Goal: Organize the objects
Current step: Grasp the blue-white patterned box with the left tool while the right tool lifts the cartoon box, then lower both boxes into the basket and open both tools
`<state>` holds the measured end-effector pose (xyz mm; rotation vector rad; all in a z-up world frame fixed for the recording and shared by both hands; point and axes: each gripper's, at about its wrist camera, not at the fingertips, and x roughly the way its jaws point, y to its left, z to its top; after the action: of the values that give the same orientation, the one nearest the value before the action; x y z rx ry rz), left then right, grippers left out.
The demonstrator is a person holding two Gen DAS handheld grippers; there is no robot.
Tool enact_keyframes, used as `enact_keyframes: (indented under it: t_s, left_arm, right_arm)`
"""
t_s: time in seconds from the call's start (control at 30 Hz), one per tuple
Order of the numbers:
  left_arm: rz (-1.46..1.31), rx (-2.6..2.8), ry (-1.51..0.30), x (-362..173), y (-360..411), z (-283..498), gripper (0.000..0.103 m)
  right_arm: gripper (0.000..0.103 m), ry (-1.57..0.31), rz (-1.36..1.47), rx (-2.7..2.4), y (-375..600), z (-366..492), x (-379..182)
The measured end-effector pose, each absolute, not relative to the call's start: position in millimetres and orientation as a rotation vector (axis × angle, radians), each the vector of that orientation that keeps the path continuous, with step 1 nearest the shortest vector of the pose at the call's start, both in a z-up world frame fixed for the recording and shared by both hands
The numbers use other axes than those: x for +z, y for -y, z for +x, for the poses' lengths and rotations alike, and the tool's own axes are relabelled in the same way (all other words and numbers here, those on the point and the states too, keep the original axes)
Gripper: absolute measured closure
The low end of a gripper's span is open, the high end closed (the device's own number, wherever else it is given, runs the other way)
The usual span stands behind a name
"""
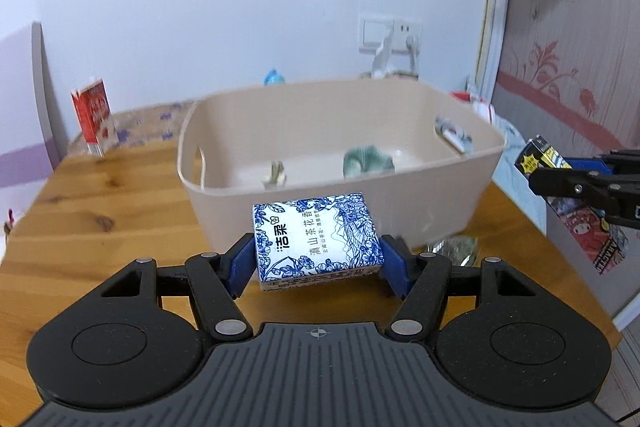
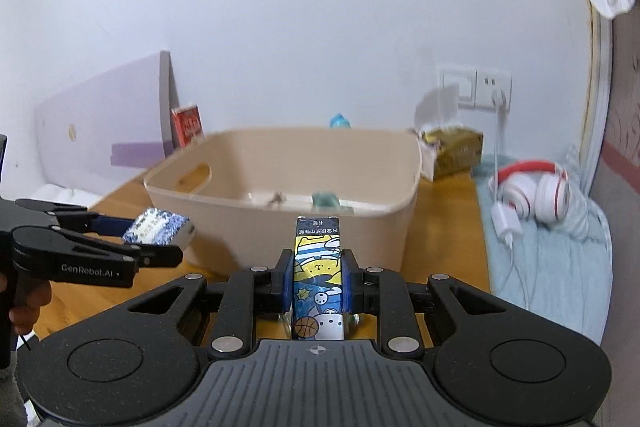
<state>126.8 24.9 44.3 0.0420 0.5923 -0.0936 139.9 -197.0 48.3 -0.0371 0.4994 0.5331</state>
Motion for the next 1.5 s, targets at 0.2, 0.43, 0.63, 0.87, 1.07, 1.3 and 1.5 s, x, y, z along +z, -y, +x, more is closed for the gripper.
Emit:
enact_keyframes:
  t_s: [0.2, 0.43, 0.63, 0.87, 1.07, 1.3, 1.5]
  left_arm:
    - [0.061, -0.093, -0.529, 68.1, -24.2, 125.5, 0.036]
    - [0.086, -0.072, -0.489, 84.7, -25.5, 138.9, 0.036]
    - [0.135, -0.052, -0.460, 94.5, -20.7, 163.4, 0.036]
    - [0.142, -0.042, -0.474, 95.8, -17.1, 196.8, 0.036]
    - [0.126, -0.021, -0.533, 82.0, -20.8, 222.4, 0.036]
    - [0.122, 0.013, -0.616, 63.3, -28.6, 249.4, 0.036]
    - [0.143, 0.025, -0.682, 49.4, -28.9, 264.1, 0.036]
  right_arm:
    - [0.081, -0.434, -0.051, 0.532, 191.9, 148.6, 72.2]
    - [0.081, -0.375, -0.045, 0.533, 185.2, 162.2, 90.4]
    - [0.081, -0.336, -0.021, 0.549, 177.9, 175.3, 98.1]
    - [0.081, -0.309, -0.054, 0.541, 159.1, 190.8, 101.9]
    - [0.081, -0.315, -0.097, 0.518, 147.5, 205.7, 98.6]
    - [0.081, -0.357, -0.118, 0.469, 137.0, 231.7, 83.0]
    - [0.081, -0.430, -0.148, 0.449, 125.6, 251.0, 62.0]
